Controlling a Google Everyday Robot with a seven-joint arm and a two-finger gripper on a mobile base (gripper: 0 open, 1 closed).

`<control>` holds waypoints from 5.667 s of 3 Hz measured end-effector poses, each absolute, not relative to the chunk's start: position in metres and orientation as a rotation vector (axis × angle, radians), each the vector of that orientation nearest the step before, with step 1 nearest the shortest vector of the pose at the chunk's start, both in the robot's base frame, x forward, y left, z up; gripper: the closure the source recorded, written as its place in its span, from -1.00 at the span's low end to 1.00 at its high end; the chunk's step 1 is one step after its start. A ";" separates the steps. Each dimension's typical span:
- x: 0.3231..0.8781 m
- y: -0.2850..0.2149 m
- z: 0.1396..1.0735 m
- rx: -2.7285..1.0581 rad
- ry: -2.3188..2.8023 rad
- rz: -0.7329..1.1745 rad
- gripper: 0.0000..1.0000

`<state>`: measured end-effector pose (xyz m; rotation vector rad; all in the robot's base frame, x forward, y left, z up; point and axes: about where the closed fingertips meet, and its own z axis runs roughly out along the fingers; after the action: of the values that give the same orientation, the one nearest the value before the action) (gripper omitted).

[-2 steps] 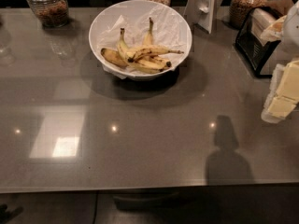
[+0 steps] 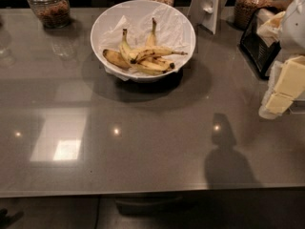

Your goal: Pick banana from white bowl

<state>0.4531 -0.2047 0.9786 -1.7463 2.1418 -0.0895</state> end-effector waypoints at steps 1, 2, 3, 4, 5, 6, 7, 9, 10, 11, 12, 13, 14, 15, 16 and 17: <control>0.486 -0.173 0.982 -1.803 1.984 -0.024 -1.00; 0.519 -0.138 0.983 -1.858 1.833 0.084 -1.00; 0.552 -0.104 0.986 -1.947 1.690 0.168 -1.00; 0.580 -0.069 0.988 -2.067 1.542 0.216 -1.00; 0.608 -0.021 0.986 -2.154 1.401 0.289 -1.00; 0.608 -0.021 0.986 -2.154 1.401 0.289 -1.00; 0.621 -0.012 0.979 -2.187 1.398 0.246 -1.00; 0.654 0.004 0.949 -2.280 1.396 0.190 -0.51; 0.661 0.000 0.928 -2.314 1.428 0.200 -0.36; 0.665 -0.007 0.910 -2.338 1.462 0.218 -0.38; 0.668 -0.008 0.901 -2.350 1.476 0.232 -0.32; 0.668 -0.008 0.902 -2.351 1.476 0.232 -0.30; 0.671 -0.005 0.901 -2.360 1.473 0.236 -0.24; 0.680 0.005 0.897 -2.376 1.458 0.234 -0.26; 0.688 0.013 0.898 -2.384 1.448 0.226 -0.32; 0.693 0.018 0.899 -2.386 1.445 0.224 -0.28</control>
Offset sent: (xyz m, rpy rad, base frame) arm 0.1061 0.1062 0.0068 0.2757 -0.0780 0.3773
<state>0.6925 0.0183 0.8986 -2.3863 1.4449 0.2235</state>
